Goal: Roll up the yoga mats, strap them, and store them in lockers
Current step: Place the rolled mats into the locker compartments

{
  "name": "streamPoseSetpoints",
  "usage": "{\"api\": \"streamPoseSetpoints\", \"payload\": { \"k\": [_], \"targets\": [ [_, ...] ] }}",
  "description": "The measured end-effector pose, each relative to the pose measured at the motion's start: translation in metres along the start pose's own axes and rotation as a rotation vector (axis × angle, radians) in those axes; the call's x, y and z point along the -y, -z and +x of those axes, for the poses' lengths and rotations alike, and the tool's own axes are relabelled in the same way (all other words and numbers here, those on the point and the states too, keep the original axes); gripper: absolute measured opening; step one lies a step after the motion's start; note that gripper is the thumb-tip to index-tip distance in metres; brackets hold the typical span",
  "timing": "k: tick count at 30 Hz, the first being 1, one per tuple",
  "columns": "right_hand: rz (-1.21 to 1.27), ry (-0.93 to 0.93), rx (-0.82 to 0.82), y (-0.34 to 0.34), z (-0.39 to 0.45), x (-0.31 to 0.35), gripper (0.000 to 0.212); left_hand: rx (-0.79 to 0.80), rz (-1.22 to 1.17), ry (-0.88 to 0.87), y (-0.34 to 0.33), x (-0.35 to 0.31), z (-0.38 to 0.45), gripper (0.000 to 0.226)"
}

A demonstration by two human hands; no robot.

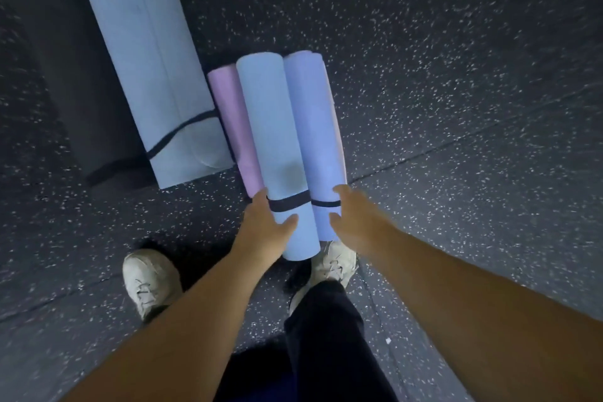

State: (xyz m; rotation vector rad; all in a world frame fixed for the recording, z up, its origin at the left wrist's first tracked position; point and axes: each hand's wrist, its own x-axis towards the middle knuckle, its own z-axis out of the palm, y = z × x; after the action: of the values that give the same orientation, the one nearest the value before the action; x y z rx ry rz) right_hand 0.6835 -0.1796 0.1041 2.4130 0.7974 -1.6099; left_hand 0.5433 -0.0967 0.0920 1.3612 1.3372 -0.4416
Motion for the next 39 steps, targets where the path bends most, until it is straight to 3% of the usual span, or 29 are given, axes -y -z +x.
{"api": "streamPoseSetpoints", "payload": {
  "k": [2,6,12,16,30,36,39],
  "targets": [
    [0.004,-0.039,-0.054,-0.015,0.022,-0.01,0.051,-0.014,-0.003,-0.001,-0.017,0.012,0.02,0.084],
    [0.123,-0.113,-0.215,-0.045,0.064,-0.025,0.071,-0.091,0.042,-0.023,-0.039,0.025,0.052,0.102],
    [0.285,-0.181,-0.137,-0.088,0.112,-0.045,0.114,-0.206,-0.004,-0.047,-0.066,0.04,0.08,0.115],
    [0.384,-0.226,-0.175,-0.093,0.129,-0.044,0.125,-0.224,-0.014,-0.061,-0.072,0.045,0.087,0.116],
    [0.294,-0.263,-0.18,-0.017,0.037,-0.03,0.103,-0.14,-0.088,0.003,-0.004,0.009,0.026,0.113],
    [0.254,-0.19,-0.245,0.065,-0.055,0.004,0.092,-0.149,-0.052,-0.058,0.078,-0.04,-0.054,0.11],
    [0.177,-0.127,-0.275,0.118,-0.114,0.042,0.096,-0.203,-0.071,-0.1,0.138,-0.07,-0.109,0.109]
  ]
}}
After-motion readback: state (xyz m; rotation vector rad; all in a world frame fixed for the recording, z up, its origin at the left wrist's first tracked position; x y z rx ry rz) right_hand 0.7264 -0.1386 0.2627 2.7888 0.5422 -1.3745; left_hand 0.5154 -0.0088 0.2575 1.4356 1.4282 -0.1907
